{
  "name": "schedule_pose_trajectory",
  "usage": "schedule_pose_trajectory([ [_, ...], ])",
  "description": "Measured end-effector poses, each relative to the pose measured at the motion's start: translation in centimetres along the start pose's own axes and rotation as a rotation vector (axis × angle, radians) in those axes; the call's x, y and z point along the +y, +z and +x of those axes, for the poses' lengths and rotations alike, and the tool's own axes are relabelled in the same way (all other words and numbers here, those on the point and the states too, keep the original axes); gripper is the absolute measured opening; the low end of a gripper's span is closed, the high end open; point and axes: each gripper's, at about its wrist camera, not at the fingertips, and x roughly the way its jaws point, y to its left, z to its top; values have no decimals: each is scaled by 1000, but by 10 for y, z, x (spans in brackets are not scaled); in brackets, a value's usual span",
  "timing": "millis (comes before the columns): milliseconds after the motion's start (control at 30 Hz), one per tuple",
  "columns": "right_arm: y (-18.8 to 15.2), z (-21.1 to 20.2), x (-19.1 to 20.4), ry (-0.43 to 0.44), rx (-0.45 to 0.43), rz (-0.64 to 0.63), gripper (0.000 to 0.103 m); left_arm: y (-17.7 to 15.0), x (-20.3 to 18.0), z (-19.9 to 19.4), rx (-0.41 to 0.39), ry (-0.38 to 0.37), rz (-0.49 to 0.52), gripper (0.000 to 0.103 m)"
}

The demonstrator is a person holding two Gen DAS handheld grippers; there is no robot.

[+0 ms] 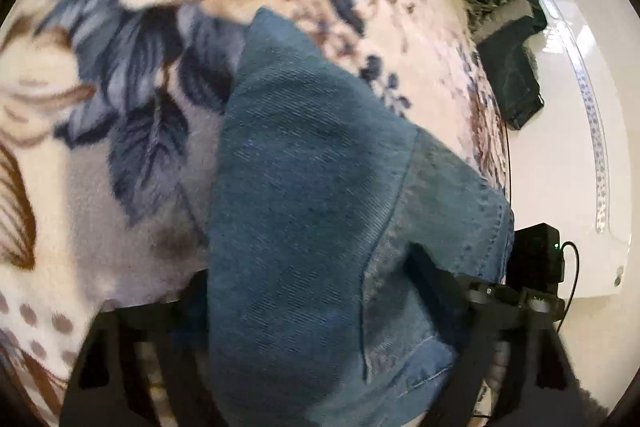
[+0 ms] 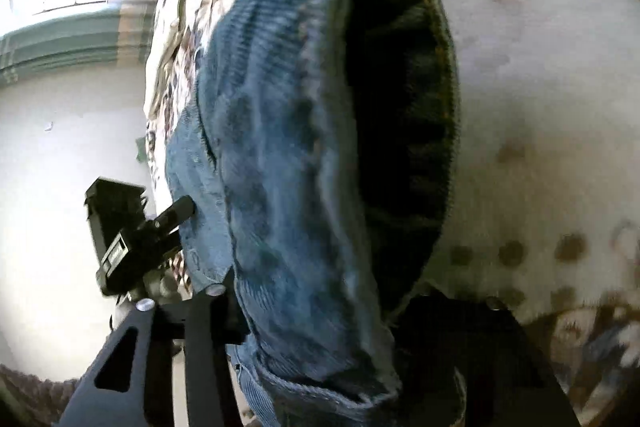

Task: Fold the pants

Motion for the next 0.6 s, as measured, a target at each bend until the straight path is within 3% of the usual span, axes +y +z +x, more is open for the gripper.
schedule_pose_trajectory([
  [133,-10,-6,13,-28,-29,-16,42,-9,-2,-13,-43,-17,36,47],
  [233,-28,-14,18,-38,-39,-9,40,-15,-8,-23,-58,-25,48,40],
  [400,-46,-22,64,-63,-48,9,38,-23,-35,-51,-44,-24,45,36],
  [600,-68,-54,138,-17,-25,-18,38,-32,-72,-129,-31,-1,56,36],
])
